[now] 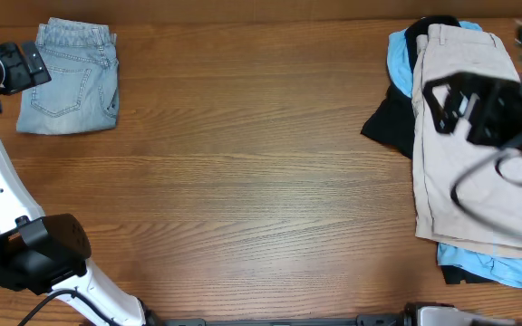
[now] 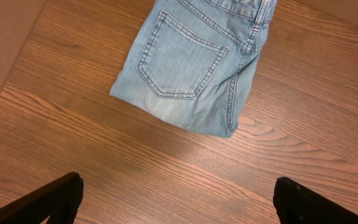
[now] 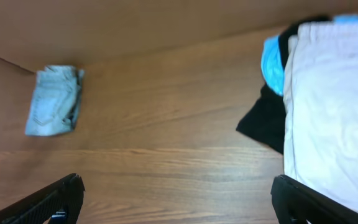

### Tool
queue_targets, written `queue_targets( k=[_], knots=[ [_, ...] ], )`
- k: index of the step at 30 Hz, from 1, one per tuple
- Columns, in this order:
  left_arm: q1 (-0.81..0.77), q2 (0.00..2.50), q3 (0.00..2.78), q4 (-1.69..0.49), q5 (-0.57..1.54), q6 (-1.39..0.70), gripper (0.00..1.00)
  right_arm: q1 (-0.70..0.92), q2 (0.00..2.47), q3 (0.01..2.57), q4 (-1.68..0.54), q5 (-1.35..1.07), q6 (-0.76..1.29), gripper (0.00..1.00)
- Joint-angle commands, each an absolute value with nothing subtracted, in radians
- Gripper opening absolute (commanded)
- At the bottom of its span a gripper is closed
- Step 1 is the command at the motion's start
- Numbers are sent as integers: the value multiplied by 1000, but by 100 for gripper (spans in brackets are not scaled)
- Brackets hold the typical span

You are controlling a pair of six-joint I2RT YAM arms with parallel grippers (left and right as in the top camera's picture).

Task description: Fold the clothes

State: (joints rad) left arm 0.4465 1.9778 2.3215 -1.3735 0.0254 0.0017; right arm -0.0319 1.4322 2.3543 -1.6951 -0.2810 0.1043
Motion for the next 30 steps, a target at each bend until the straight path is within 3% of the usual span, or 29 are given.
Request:
queue_targets(
  k=[1, 20, 26, 30],
  knots=[
    [448, 1983, 2327, -1377, 34, -7, 100, -27, 1388, 2368, -1694, -297, 107, 100],
    [448, 1983, 2327, -1377, 34, -7, 100, -27, 1361, 2354, -1669, -249, 100, 100],
    [448, 1983, 2327, -1377, 34, -7, 100, -27, 1283, 2174, -1445, -236, 99, 100],
    [448, 1983, 2327, -1377, 34, -7, 100, -27, 1107, 1810, -1165, -236, 99, 100]
  ],
)
